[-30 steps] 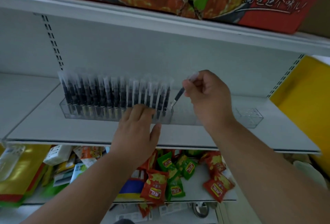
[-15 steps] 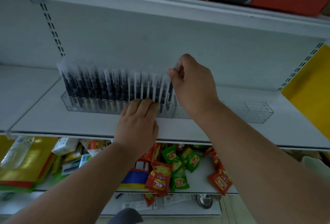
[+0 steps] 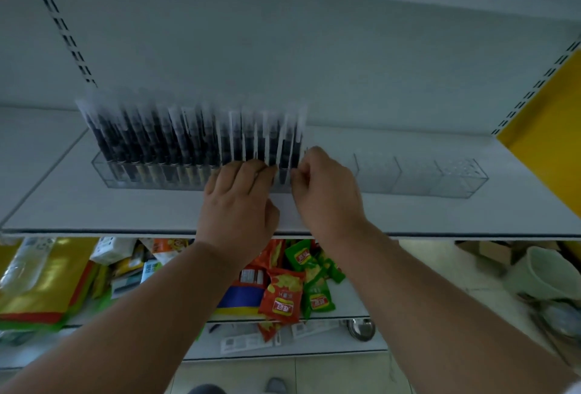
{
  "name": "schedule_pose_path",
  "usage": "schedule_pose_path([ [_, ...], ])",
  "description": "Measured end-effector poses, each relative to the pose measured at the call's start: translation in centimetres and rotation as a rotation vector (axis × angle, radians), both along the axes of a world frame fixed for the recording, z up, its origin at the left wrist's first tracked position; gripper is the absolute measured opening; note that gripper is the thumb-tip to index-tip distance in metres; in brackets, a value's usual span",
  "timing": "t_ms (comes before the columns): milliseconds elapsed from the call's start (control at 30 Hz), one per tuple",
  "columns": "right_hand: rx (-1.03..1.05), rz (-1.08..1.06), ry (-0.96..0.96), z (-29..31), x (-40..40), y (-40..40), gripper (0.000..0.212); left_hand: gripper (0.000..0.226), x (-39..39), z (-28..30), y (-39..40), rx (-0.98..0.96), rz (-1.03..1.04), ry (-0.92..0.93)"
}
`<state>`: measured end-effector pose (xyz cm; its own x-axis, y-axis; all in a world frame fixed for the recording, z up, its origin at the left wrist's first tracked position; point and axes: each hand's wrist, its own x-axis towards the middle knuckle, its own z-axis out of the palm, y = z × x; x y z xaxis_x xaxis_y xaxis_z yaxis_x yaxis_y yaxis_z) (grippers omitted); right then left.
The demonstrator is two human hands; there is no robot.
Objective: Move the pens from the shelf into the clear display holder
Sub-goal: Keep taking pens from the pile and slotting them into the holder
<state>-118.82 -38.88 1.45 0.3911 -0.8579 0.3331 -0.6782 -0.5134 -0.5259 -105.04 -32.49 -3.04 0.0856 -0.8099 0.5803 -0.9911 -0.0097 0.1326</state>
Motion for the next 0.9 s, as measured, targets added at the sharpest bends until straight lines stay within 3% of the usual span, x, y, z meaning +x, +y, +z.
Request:
schedule_pose_path([
  [133, -0.229, 0.023, -0.157, 2.2, -0.1, 1.2, 0.018, 0.050, 0.0, 0.0, 0.0, 0.016, 0.004, -0.001],
  [433, -0.393, 0.157, -0.121, 4.1, 1.8, 3.4, 0.016, 0.048, 1.6, 2.0, 2.2, 0.140, -0.043, 0.105],
  [667, -0.414, 0.301, -0.065, 5.9, 8.6, 8.0, 0.026, 0.043, 8.2, 2.5, 10.7, 0.089, 0.147, 0.099],
  [900, -0.387, 0.445, -0.046, 7.3, 20.8, 16.3, 0.037, 0.039, 19.3, 2.0, 22.1, 0.096, 0.412, 0.134],
])
